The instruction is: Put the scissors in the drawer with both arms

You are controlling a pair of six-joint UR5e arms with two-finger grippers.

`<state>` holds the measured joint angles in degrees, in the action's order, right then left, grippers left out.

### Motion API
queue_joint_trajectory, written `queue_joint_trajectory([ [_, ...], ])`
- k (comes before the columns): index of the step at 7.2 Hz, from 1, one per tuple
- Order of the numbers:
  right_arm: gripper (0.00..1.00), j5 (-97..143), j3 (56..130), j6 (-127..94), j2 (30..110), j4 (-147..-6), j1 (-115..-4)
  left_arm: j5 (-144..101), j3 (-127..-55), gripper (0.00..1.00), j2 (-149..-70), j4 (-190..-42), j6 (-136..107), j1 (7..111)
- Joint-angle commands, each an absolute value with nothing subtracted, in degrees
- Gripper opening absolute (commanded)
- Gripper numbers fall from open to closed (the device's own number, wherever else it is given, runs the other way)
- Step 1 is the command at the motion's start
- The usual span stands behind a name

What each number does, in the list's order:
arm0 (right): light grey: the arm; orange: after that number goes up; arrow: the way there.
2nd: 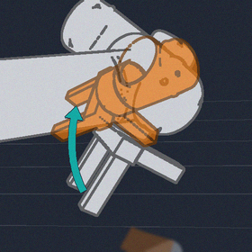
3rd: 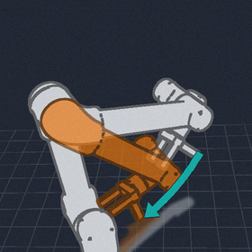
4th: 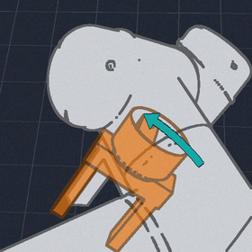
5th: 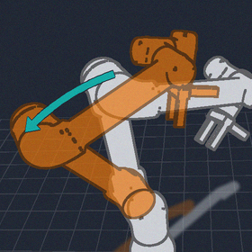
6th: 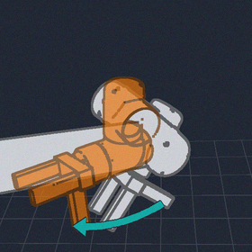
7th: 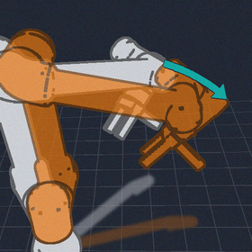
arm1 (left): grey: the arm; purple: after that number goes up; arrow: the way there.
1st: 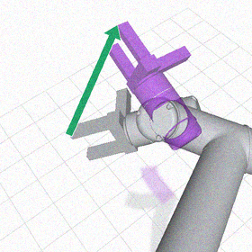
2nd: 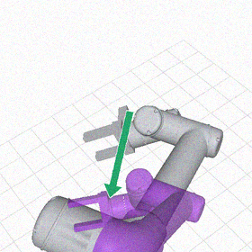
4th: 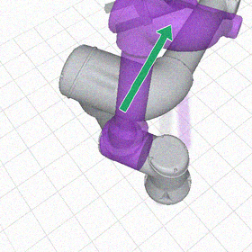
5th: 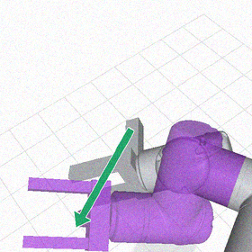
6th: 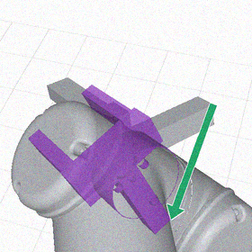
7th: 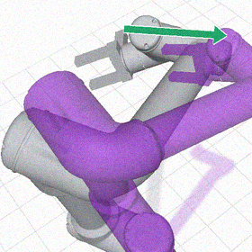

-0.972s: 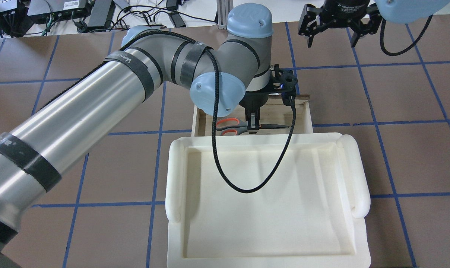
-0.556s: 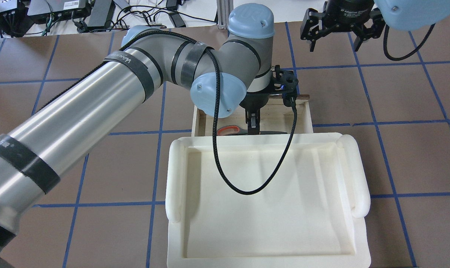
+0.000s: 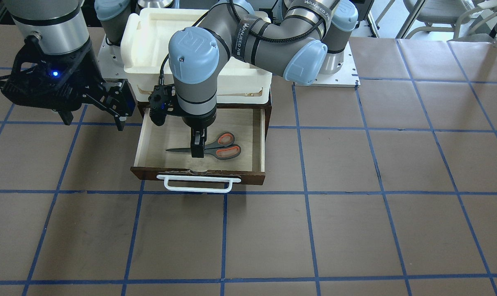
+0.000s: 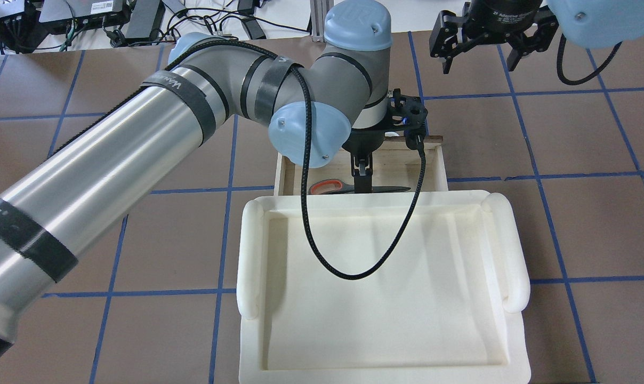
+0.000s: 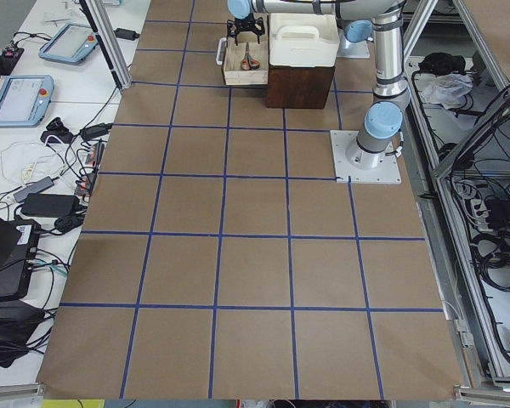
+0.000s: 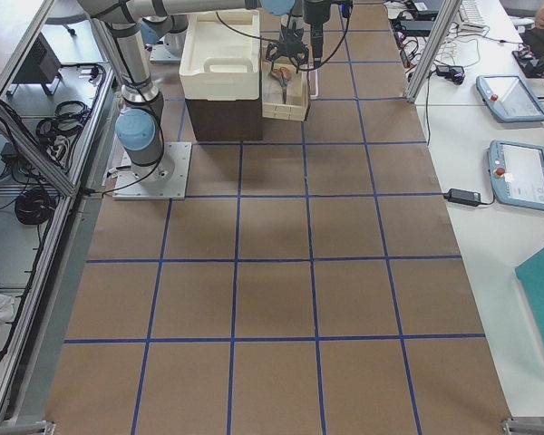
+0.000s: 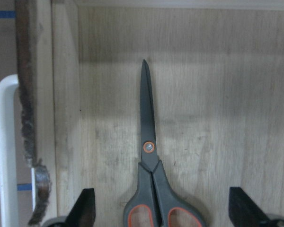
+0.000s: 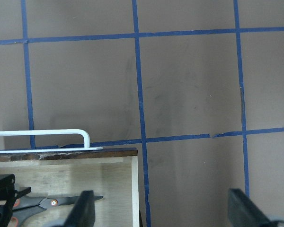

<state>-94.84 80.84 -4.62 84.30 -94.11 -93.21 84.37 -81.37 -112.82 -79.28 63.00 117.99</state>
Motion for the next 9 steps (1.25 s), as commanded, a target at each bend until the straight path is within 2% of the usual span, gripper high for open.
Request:
queue_joint_trajectory([
  [1, 1.0, -92.0, 81.6, -2.2, 84.5, -94.1, -93.3, 84.3, -80.6, 1.0, -110.1, -79.0, 62.1, 115.3],
  [4, 1.0, -90.1, 83.5, -2.2, 85.0, -93.8, -93.8, 85.2, -80.7, 1.0, -105.6, -78.7, 38.0, 109.0],
  [9, 1.0, -90.0, 85.0, -2.5, 87.2, -91.9, -94.5, 85.9, -80.8, 1.0, -93.4, -83.2, 19.7, 93.6],
])
